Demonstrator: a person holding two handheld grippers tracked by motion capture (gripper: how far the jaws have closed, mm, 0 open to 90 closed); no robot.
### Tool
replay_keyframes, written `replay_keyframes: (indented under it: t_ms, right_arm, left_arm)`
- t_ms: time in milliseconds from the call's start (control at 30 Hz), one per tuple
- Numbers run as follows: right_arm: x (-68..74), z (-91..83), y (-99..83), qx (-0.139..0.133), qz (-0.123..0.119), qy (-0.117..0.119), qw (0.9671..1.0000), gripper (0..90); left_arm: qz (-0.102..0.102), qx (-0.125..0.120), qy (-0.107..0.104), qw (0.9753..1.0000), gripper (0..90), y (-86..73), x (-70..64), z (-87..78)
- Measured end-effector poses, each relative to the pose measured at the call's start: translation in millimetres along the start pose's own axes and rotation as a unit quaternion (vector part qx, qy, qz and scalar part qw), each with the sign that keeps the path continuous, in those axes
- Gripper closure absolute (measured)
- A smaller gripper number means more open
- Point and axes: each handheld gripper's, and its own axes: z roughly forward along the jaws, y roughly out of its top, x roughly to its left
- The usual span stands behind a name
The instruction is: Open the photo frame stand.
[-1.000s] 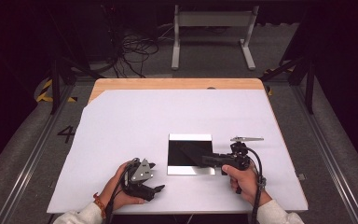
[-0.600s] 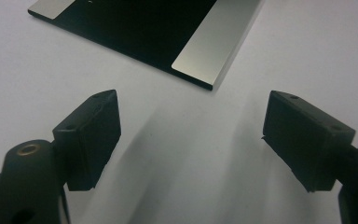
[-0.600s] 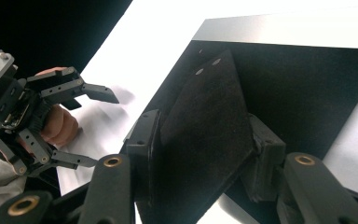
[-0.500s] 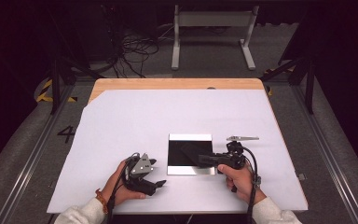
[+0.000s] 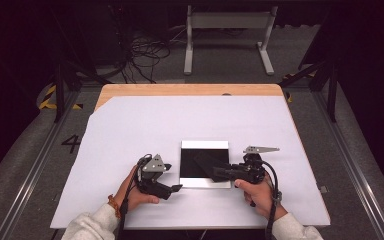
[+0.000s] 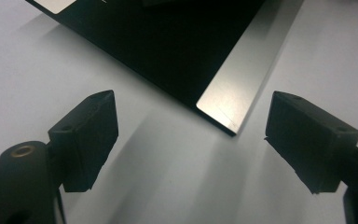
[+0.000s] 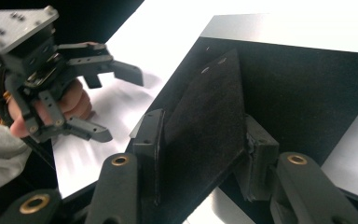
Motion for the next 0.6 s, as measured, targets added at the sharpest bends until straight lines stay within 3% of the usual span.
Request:
replay_keyframes:
  t_ms: [400, 600]
  right_arm:
    - [8.8, -5.1, -1.8, -0.007, -0.047, 0.002, 0.9989, 59.9]
    - [13.2, -6.9, -2.6, -0.013, -0.067, 0.002, 0.9977, 60.3]
  left_arm:
    - [-0.025, 0.009, -0.020, 0.9995, 15.8, 14.5, 10.6, 21.8]
    - [-0.027, 0.016, -0.024, 0.9992, 15.5, 18.3, 12.7, 26.3]
